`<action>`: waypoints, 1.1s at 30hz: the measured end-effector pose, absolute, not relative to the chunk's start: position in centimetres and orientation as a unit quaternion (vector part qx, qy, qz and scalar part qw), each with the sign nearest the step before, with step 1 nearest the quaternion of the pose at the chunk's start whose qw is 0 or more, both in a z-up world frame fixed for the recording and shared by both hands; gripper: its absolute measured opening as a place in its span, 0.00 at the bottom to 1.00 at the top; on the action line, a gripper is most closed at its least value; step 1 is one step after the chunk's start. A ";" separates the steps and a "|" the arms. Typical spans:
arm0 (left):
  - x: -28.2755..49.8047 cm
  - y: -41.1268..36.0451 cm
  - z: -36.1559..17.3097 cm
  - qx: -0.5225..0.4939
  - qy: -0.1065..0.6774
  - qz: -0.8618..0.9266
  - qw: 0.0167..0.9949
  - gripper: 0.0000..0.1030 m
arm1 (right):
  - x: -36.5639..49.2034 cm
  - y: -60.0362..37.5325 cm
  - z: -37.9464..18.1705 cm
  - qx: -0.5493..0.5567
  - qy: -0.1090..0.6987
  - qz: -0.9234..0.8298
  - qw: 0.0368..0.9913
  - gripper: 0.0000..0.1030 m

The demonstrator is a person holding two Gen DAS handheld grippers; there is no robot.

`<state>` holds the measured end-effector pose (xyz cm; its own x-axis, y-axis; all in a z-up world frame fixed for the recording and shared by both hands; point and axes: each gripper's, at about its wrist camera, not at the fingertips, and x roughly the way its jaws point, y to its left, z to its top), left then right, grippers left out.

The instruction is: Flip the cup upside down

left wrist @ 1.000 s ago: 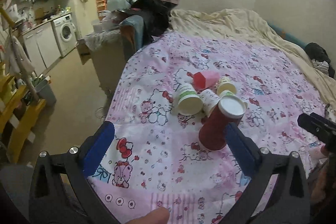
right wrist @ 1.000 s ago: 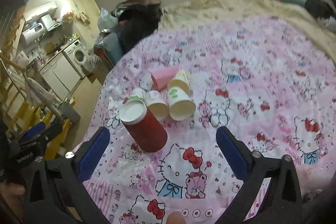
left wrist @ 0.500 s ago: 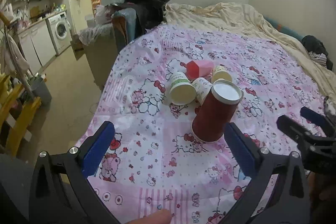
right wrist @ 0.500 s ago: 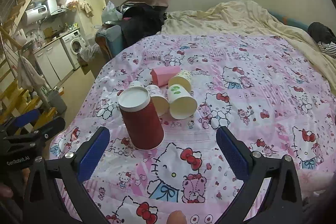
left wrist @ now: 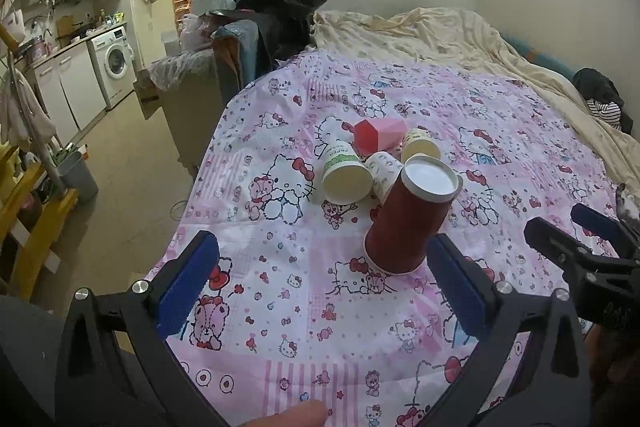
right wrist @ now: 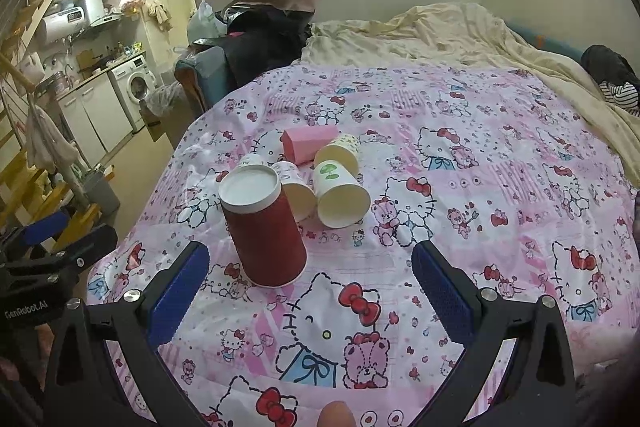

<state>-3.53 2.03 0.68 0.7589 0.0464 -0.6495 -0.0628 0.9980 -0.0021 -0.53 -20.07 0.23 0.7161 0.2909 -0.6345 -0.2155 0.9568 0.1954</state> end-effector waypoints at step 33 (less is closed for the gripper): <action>-3.5 2.4 1.0 -0.019 0.341 0.031 0.939 1.00 | -0.7 -20.6 0.8 0.063 0.341 0.120 0.930 1.00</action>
